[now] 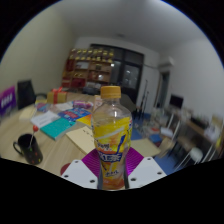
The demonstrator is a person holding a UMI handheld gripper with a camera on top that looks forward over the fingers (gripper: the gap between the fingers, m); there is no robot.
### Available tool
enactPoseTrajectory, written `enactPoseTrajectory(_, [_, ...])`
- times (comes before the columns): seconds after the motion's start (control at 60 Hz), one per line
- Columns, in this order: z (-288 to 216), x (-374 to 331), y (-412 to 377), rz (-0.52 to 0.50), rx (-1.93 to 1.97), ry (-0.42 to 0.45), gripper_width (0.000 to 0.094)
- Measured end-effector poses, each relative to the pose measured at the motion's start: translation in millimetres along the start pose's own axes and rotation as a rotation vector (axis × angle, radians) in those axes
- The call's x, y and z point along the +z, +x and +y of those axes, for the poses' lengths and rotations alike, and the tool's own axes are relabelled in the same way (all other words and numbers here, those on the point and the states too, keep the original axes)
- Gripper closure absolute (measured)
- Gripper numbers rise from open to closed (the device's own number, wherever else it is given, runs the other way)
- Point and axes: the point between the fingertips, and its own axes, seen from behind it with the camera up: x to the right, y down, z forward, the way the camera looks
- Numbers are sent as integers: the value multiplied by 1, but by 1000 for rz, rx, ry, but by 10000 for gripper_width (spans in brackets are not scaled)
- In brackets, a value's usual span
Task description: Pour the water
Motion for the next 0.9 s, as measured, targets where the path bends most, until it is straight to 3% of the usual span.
enactPoseTrajectory(0.2, [-87,-31,-34,56,-765,10,645])
enactPoseTrajectory(0.267, [-92,-18,-63,97,-1057,8,644])
enactPoseTrajectory(0.417, [-90,-34,-83,30,-1608,-103,641])
enactPoseTrajectory(0.517, [-89,-43,-89,98,-1848,-167,641])
enactPoseTrajectory(0.65, [-85,-56,-100,132,-2077,-223,639])
enactPoseTrajectory(0.667, [-105,-45,-99,91,-2105,-250,639])
enactPoseTrajectory(0.75, [-99,-61,-100,69,-2128,-272,635])
enactPoseTrajectory(0.767, [-84,-55,-107,106,-2113,-260,635])
enactPoseTrajectory(0.9, [-84,-67,-96,96,-2052,-261,635])
